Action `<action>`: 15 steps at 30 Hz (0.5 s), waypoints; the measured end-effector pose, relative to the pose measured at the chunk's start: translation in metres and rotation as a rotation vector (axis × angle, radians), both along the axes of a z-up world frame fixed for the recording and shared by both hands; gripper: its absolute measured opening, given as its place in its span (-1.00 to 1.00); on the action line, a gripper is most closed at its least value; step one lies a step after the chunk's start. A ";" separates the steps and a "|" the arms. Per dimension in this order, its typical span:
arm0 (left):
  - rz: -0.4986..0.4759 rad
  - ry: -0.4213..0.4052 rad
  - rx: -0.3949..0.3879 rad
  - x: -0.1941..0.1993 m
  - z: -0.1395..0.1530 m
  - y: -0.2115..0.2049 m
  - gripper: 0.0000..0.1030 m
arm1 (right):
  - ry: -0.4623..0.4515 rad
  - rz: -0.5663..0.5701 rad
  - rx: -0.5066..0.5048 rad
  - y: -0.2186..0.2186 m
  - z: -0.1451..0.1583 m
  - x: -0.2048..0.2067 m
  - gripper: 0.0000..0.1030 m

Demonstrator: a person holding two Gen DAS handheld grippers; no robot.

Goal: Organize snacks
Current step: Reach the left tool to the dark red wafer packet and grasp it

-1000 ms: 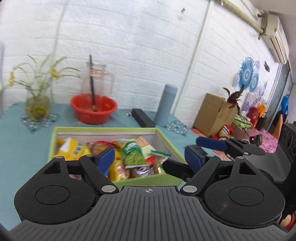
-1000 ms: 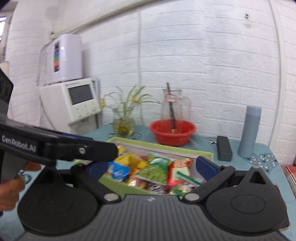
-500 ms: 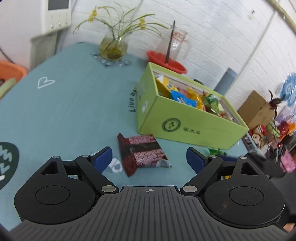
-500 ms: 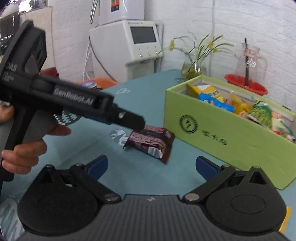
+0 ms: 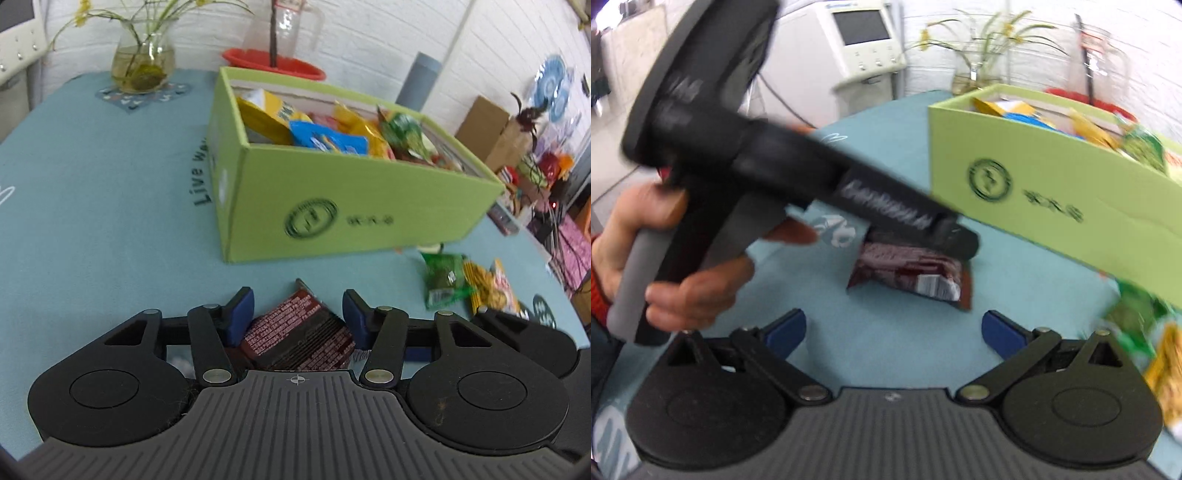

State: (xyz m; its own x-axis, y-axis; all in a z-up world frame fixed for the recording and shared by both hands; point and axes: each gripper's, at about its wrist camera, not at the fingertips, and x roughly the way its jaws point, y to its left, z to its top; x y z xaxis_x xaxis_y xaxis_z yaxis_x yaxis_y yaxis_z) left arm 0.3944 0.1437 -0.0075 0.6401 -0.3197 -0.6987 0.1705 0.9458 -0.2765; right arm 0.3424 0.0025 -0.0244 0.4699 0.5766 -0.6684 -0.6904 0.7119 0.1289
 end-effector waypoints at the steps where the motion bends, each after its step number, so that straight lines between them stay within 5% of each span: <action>1: 0.010 0.007 0.010 -0.008 0.001 -0.006 -0.34 | 0.001 -0.009 0.003 -0.007 0.000 -0.005 0.99; 10: 0.195 0.034 -0.011 -0.109 0.004 -0.065 -0.23 | -0.005 -0.127 0.034 -0.081 -0.003 -0.081 0.99; 15: 0.212 0.071 -0.090 -0.143 0.007 -0.079 -0.11 | 0.007 -0.070 0.089 -0.099 -0.001 -0.124 0.99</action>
State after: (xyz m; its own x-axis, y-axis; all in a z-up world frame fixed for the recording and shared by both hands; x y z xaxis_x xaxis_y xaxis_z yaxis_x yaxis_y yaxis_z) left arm 0.2518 0.0642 -0.0009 0.6496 -0.2463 -0.7193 -0.0528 0.9292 -0.3659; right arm 0.2187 -0.0966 -0.0252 0.5063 0.6000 -0.6194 -0.6383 0.7437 0.1988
